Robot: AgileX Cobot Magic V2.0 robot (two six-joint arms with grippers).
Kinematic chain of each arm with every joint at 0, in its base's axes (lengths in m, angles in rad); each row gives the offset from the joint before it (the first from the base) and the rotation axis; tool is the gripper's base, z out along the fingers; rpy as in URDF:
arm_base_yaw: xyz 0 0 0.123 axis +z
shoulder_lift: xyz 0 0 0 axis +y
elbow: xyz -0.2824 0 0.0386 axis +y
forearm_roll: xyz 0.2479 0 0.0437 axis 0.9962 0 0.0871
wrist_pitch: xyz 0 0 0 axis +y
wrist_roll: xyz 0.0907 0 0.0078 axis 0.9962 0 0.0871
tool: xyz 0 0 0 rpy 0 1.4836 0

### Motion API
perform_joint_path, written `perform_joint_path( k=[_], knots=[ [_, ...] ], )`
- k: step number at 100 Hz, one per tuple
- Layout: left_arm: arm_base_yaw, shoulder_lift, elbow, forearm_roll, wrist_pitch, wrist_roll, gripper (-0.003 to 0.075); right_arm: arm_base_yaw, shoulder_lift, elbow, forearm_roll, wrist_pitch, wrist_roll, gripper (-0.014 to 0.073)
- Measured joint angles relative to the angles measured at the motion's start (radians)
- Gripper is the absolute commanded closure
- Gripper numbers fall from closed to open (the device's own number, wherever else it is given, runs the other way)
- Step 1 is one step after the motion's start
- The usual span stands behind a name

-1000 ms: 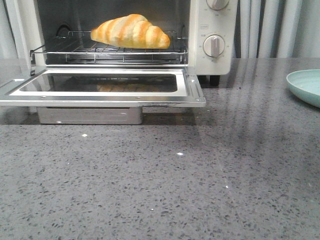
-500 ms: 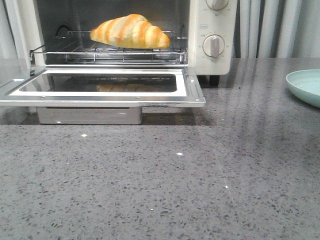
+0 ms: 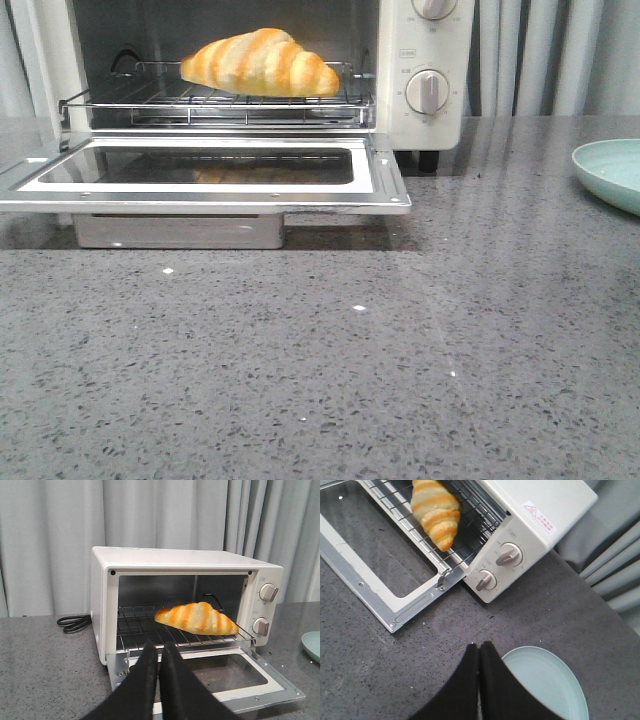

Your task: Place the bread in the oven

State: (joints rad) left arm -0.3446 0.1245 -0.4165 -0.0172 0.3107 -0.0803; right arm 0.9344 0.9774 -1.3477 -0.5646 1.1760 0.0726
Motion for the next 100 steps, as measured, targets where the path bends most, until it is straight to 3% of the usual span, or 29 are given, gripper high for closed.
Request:
perform_joint_path(
  k=[18, 42, 71, 100],
  knots=[
    [0.0, 0.0, 0.0, -0.001, 0.0, 0.0, 0.0741, 0.0, -0.18, 0.205, -0.089, -0.077, 0.138, 0.0661],
    [0.0, 0.0, 0.0, -0.002, 0.0, 0.0, 0.0741, 0.0, -0.385, 0.385, -0.128, -0.084, 0.215, 0.0661],
    [0.0, 0.0, 0.0, -0.002, -0.001, 0.0, 0.0741, 0.0, -0.539, 0.457, -0.134, -0.072, 0.223, 0.0661],
    [0.0, 0.0, 0.0, -0.002, -0.001, 0.0, 0.0741, 0.0, -0.554, 0.462, -0.134, -0.031, 0.223, 0.0661]
  ],
)
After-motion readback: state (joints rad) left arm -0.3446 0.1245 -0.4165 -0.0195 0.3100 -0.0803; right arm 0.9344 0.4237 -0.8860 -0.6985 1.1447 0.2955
